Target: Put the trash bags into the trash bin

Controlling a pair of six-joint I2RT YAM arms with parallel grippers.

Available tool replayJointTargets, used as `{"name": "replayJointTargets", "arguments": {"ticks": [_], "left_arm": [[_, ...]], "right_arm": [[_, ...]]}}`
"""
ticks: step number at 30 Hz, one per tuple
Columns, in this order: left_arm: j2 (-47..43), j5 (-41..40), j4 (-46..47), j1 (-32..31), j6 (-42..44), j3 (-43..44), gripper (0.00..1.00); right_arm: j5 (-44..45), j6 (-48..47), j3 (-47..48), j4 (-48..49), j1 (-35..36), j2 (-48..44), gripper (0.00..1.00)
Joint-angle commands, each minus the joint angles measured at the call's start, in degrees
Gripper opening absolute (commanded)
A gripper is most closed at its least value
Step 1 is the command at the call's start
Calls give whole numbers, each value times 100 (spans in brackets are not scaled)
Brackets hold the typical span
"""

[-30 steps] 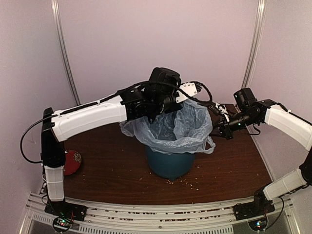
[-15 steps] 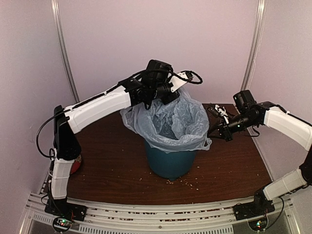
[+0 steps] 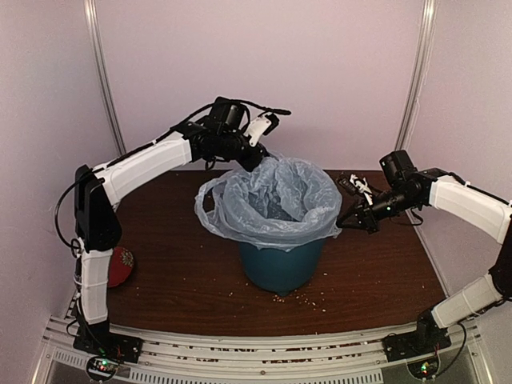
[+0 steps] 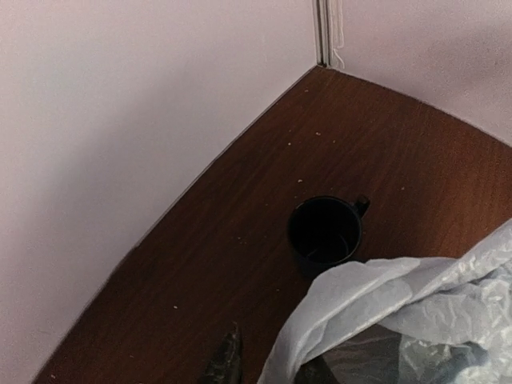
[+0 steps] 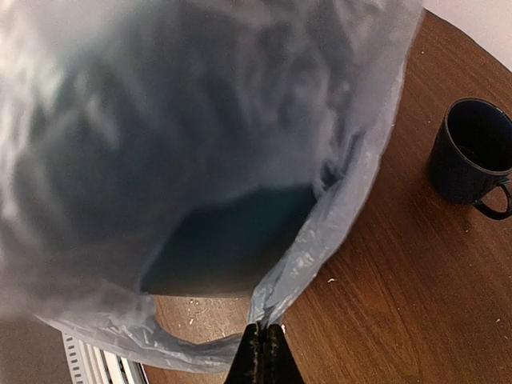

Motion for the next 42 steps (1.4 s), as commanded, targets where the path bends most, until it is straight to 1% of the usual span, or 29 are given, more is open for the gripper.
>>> {"name": "replayJointTargets", "arguments": {"ticks": [1, 3, 6, 9, 11, 12, 14, 15, 18, 21, 22, 24, 28, 29, 31, 35, 37, 40, 42], "left_arm": [[-430, 353, -67, 174, -513, -120, 28], [-549, 450, 4, 181, -545, -136, 34], [-728, 847, 220, 182, -696, -249, 39], [-939, 972, 529, 179, -921, -463, 49], [-1163, 769, 727, 177, -1035, -638, 57], [-1291, 514, 787, 182, -1080, -707, 60], [-1527, 200, 729, 180, -1138, -737, 67], [-1673, -83, 593, 182, -1188, -690, 70], [-2082, -433, 221, 181, -1233, -649, 74], [-2724, -519, 323, 173, -1358, -1346, 75], [-2966, -521, 469, 168, -1413, -1860, 75], [-3432, -438, 728, 172, -1516, -2605, 75], [-4093, -267, 807, 169, -1613, -3540, 75], [-4224, -254, 797, 168, -1643, -3709, 75], [-4471, -155, 764, 174, -1676, -3992, 75], [-5004, 428, 837, 166, -1773, -4552, 76], [-5203, 659, 835, 166, -1798, -4754, 76], [-5263, 701, 951, 174, -1962, -5037, 76], [-5283, 929, 1170, 172, -2075, -5258, 76]], "right_arm": [[85, 31, -48, -49, -10, 29, 0], [109, 13, -52, -46, -10, 29, 0], [154, 42, -98, 14, -23, 3, 0], [188, 70, -80, 38, -18, 20, 0], [223, 90, -58, 49, -19, 38, 0], [234, 113, -53, 78, -20, 37, 0], [236, 131, -14, 85, -18, 29, 0], [247, 140, 9, 90, -18, 29, 0], [350, 205, 118, 96, -18, 16, 0], [444, 241, 221, 52, -54, -24, 0], [465, 271, 239, 69, -80, -50, 0], [552, 347, 284, 103, -130, -83, 0], [844, 398, 518, -24, -315, -75, 0], [913, 426, 574, -39, -395, -76, 1], [1082, 551, 710, -43, -556, -40, 8], [907, 962, 823, 79, -791, -59, 31], [718, 1114, 801, 179, -792, -113, 37], [520, 1178, 883, 139, -792, -114, 39], [388, 1272, 859, 206, -792, -97, 41]]}}
